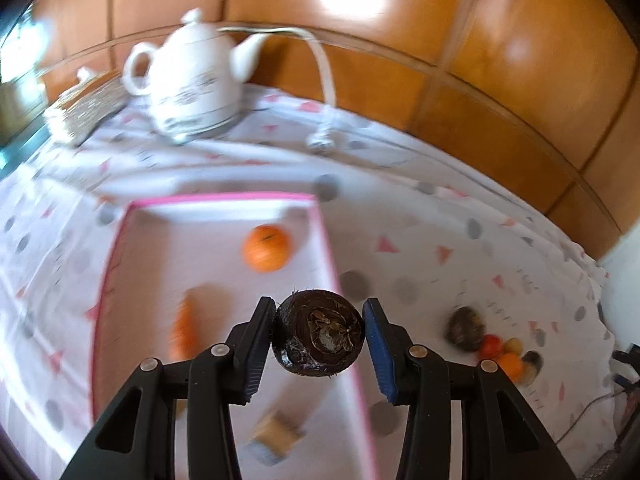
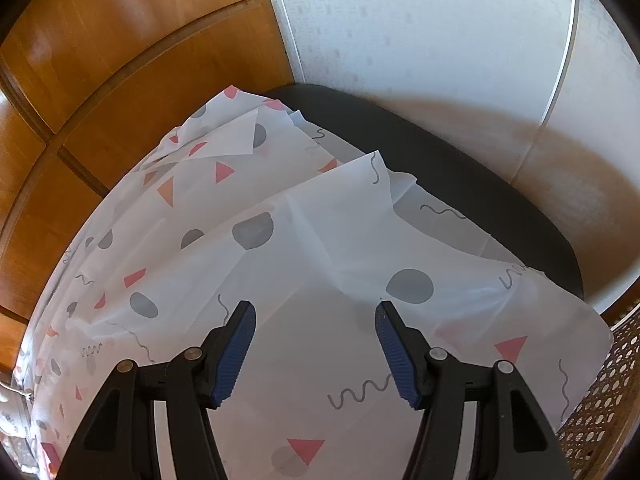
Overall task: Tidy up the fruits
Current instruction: 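Carry the tuber into the pink tray and open the left tool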
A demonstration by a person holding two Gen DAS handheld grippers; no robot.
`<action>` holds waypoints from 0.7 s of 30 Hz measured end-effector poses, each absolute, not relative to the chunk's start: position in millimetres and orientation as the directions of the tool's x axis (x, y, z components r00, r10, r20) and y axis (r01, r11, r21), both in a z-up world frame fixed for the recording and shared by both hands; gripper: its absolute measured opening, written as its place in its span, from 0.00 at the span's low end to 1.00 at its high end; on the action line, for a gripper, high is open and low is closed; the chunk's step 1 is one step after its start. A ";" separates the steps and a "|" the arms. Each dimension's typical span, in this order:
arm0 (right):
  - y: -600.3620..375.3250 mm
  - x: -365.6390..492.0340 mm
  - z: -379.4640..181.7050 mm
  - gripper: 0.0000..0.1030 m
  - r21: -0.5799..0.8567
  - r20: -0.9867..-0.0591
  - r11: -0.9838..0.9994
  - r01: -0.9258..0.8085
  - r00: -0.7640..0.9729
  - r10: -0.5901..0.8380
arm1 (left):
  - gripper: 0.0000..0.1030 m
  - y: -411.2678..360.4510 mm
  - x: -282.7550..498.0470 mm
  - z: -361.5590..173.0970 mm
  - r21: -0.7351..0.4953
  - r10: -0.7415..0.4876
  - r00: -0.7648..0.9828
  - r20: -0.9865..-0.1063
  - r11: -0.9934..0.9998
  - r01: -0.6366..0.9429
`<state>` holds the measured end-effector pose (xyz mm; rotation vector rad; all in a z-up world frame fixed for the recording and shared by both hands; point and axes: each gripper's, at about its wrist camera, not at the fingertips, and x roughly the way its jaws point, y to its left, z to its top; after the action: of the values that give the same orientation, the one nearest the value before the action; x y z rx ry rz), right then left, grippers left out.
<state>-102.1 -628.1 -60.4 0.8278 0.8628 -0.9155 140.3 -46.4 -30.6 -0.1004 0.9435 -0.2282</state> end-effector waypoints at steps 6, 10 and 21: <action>-624.0 -98.5 -60.0 0.61 0.222 -0.884 0.393 0.893 0.354 -0.305 | 0.44 -14.0 122.7 -44.3 -0.170 -0.188 0.561 -0.806 0.982 0.085; -621.0 -97.5 -58.2 0.61 0.222 -0.880 0.405 0.887 0.361 -0.309 | 0.44 -6.9 118.4 -49.1 -0.145 -0.156 0.564 -0.811 0.987 0.065; -614.7 -95.4 -57.4 0.61 0.215 -0.877 0.425 0.879 0.365 -0.312 | 0.68 4.3 93.3 -47.8 -0.104 -0.100 0.606 -0.789 0.994 0.028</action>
<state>-95.4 -614.7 -57.4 0.7825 0.8691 -0.8756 93.3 4.3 -47.8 -0.0838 0.9167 -0.0742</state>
